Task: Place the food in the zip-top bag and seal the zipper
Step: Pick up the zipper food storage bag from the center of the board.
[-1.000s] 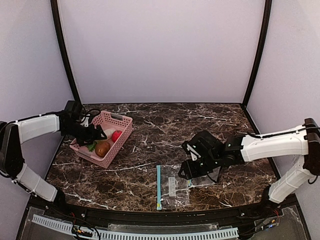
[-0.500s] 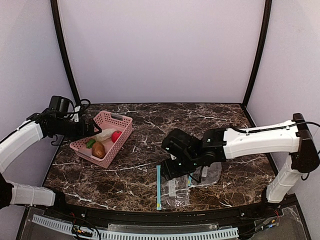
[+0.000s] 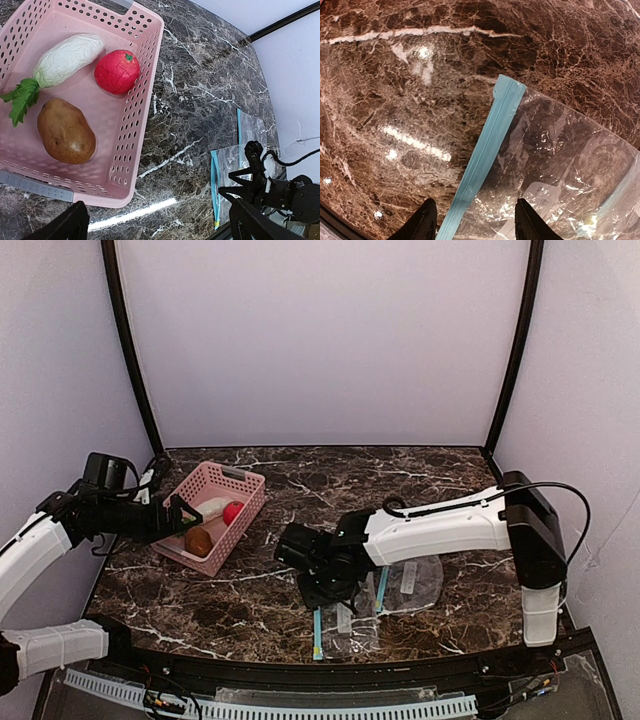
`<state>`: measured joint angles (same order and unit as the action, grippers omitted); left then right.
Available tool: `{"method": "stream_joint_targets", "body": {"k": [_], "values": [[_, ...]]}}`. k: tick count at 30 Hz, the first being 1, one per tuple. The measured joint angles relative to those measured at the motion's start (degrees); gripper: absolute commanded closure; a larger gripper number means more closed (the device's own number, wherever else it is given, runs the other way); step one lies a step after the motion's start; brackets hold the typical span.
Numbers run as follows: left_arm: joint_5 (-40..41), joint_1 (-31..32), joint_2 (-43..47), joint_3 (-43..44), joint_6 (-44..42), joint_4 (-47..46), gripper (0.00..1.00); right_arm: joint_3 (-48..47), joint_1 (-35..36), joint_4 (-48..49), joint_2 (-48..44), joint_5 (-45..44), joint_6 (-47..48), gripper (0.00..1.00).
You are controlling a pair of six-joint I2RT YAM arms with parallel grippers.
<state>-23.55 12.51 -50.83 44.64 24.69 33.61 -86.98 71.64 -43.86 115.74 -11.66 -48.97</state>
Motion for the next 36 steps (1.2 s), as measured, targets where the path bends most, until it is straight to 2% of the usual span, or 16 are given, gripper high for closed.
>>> {"method": "stream_joint_targets", "body": {"k": [5,12,17,20,25,29,36], "values": [[-1.3,0.0,1.0,-0.9,0.1,0.2,0.01,-3.9,0.2,-3.2,3.8,-1.3,-1.4,0.50],[-3.3,0.2,1.2,-1.1,0.0,0.5,0.01,-6.3,0.7,-5.5,7.4,-1.9,-4.2,0.79],[-4.3,0.3,1.5,-1.7,-0.3,0.9,0.01,-6.3,0.8,-6.0,7.5,-2.1,-5.7,0.90],[-4.8,0.3,1.5,-1.9,-0.3,0.9,0.01,-6.2,0.8,-5.9,7.5,-2.1,-6.4,1.00],[-5.7,0.5,2.8,-2.1,-0.3,1.0,0.01,-5.2,0.8,-4.9,7.3,-1.9,-7.2,1.00],[-5.9,3.3,4.0,-2.1,0.2,0.9,0.02,-1.0,0.8,-2.2,4.0,-1.7,-7.3,1.00],[-6.1,11.8,4.5,-2.5,1.7,-3.2,0.02,8.0,0.8,4.6,-11.0,1.4,-2.2,1.00]]}}
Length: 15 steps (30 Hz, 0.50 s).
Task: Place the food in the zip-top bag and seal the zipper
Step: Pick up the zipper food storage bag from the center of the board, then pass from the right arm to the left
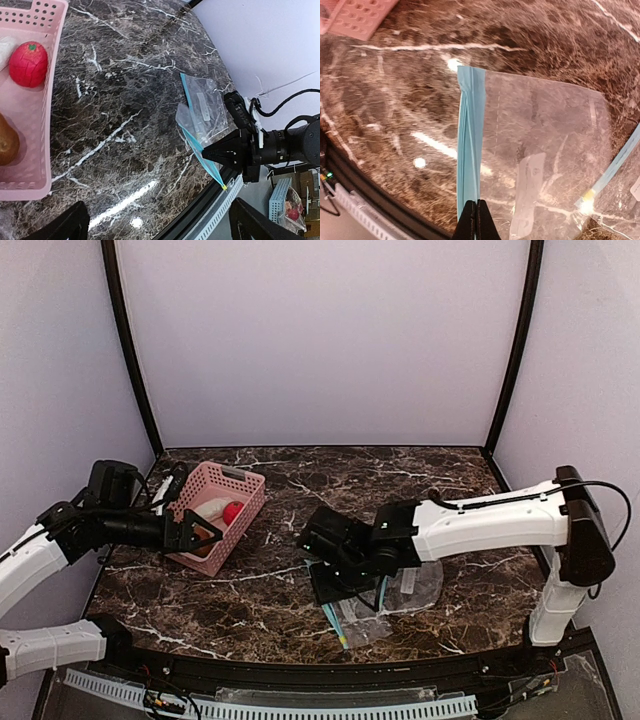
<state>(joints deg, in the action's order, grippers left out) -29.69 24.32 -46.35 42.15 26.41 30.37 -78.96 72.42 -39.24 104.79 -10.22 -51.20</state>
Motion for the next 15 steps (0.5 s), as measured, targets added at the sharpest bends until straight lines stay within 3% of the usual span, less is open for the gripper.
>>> {"method": "stream_joint_targets", "body": {"k": [6,15], "values": [[-0.4,4.9,-0.8,1.7,1.1,-5.6,0.02,3.3,0.0,6.2,-9.0,6.3,6.7,1.00],[4.1,22.6,-10.6,8.3,-0.5,-12.6,0.01,6.5,0.0,12.5,-12.4,14.1,12.6,1.00]]}}
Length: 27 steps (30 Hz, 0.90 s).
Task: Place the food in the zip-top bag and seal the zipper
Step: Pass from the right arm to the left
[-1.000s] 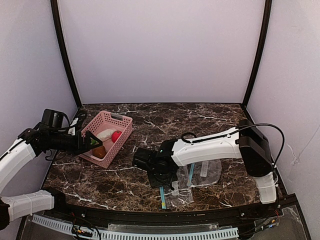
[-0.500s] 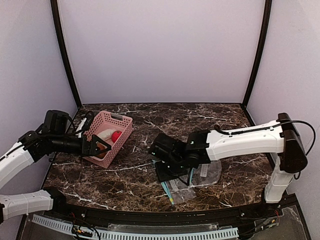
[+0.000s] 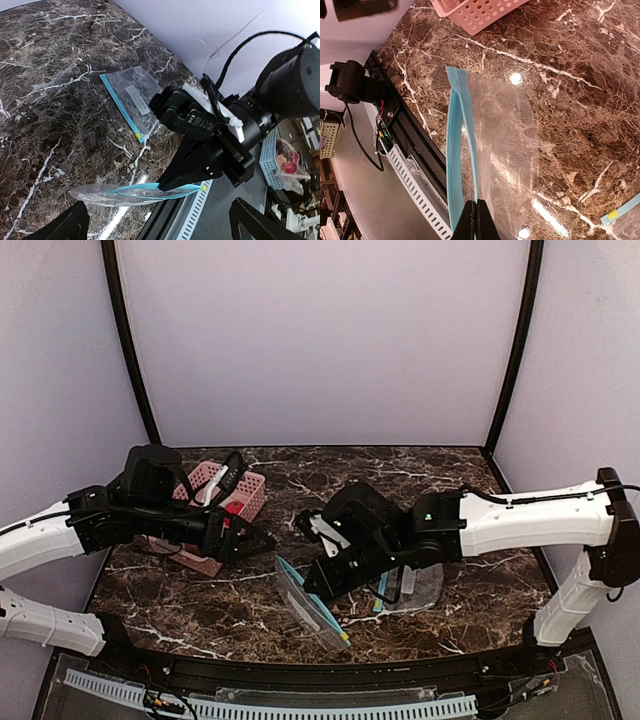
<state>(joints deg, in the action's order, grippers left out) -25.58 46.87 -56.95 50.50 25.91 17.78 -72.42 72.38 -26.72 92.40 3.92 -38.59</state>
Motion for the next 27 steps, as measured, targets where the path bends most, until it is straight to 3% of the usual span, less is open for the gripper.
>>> {"method": "stream_joint_targets", "body": {"k": [5,18,27], "values": [[3.5,5.8,-6.4,1.3,-2.7,-0.4,0.01,1.0,0.0,2.4,-1.4,1.6,0.9,1.00],[9.5,7.4,-11.3,1.6,-5.4,0.0,0.02,2.5,0.0,5.4,-3.1,4.1,2.9,1.00],[8.9,7.8,-12.5,1.7,-9.0,1.0,0.13,2.5,0.0,5.7,-3.2,4.0,3.6,1.00]]}}
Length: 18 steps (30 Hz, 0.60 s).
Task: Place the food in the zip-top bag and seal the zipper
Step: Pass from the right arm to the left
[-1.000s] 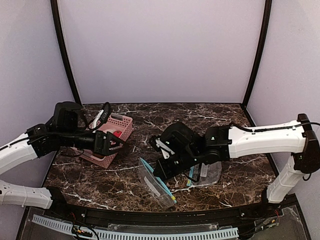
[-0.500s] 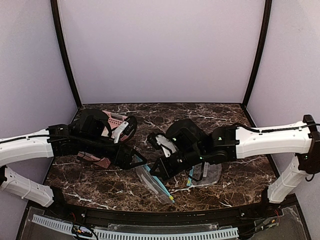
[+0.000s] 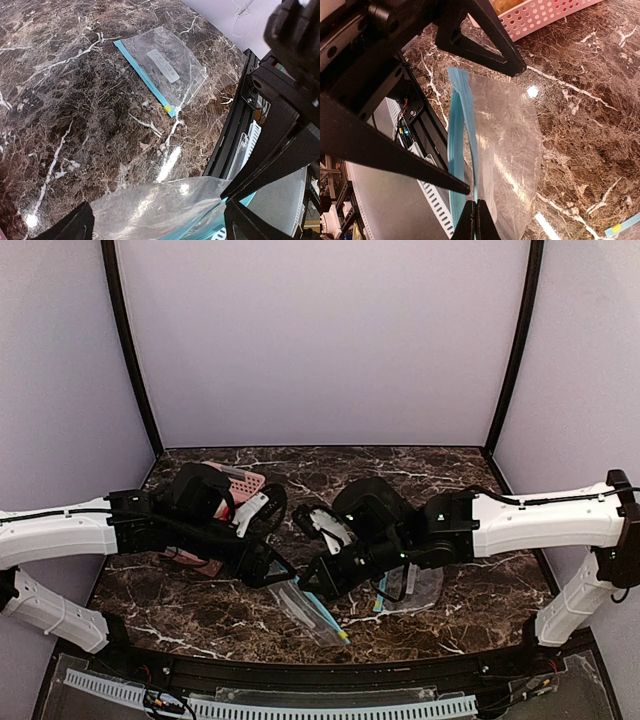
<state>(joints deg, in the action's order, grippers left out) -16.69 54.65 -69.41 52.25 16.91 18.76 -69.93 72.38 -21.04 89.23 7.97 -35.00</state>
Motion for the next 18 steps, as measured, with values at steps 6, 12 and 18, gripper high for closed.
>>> {"method": "stream_joint_targets", "body": {"k": [6,12,18], "values": [[-0.6,0.0,0.0,0.0,-1.4,1.3,0.26,0.5,0.0,0.0,-1.7,0.0,0.0,1.00],[-1.1,0.0,0.0,0.0,-2.4,1.5,0.38,0.5,0.0,0.1,-1.9,0.0,0.3,1.00],[-1.6,0.0,0.0,0.0,-3.1,1.6,0.67,0.5,0.0,0.0,-1.8,0.5,0.7,1.00]]}}
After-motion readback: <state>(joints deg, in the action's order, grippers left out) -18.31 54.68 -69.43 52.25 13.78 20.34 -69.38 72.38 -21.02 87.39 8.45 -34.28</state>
